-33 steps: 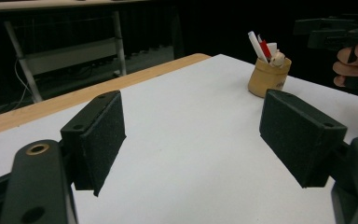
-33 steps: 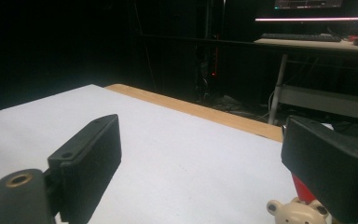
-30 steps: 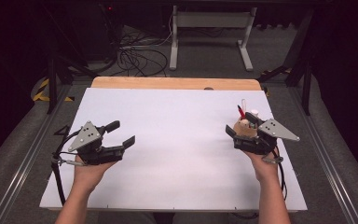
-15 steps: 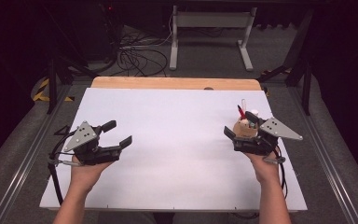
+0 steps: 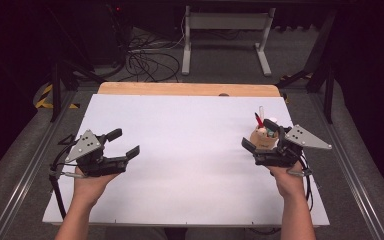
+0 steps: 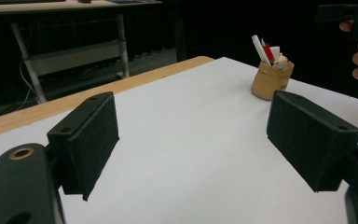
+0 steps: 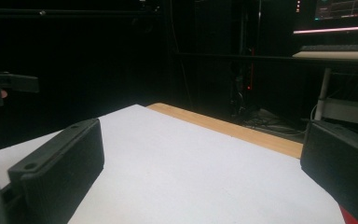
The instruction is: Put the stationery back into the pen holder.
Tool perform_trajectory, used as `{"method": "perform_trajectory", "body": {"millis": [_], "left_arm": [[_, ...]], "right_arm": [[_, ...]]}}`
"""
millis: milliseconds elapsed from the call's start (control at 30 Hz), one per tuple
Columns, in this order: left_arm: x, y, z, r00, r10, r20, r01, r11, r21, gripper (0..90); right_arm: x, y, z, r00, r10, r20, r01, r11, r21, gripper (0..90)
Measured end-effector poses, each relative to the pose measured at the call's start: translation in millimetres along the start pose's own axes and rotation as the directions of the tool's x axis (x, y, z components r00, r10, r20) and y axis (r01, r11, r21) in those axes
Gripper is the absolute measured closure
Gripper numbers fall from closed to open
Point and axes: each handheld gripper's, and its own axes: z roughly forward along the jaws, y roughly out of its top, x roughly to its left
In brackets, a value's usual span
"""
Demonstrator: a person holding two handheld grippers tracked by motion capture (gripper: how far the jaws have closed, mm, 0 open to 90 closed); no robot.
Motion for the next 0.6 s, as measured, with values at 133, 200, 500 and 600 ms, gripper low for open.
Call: {"method": "perform_trajectory", "body": {"millis": [133, 200, 500, 600], "left_arm": [[0.8, 0.6, -2.1, 1.0, -0.002, -0.003, 0.002, 1.0, -0.003, 16.6], [1.3, 0.9, -3.5, 1.0, -0.004, -0.005, 0.004, 1.0, -0.003, 16.3], [4.5, 1.1, -8.3, 0.9999, -0.007, -0.01, 0.007, 1.0, -0.004, 14.8], [5.1, 1.1, -8.9, 1.0, -0.003, -0.008, 0.003, 1.0, -0.003, 14.4]], "right_arm": [[-2.1, 1.2, -3.4, 1.0, 0.003, -0.004, -0.003, 1.0, -0.008, 0.3], [-3.8, 1.3, -5.1, 1.0, 0.006, -0.005, -0.006, 1.0, -0.011, 0.3], [-11.6, 1.1, -10.9, 0.9994, 0.034, -0.01, -0.035, 0.999, -0.033, 0.3], [-13.5, 0.4, -11.7, 0.9992, 0.039, -0.01, -0.04, 0.999, -0.033, 0.3]]}}
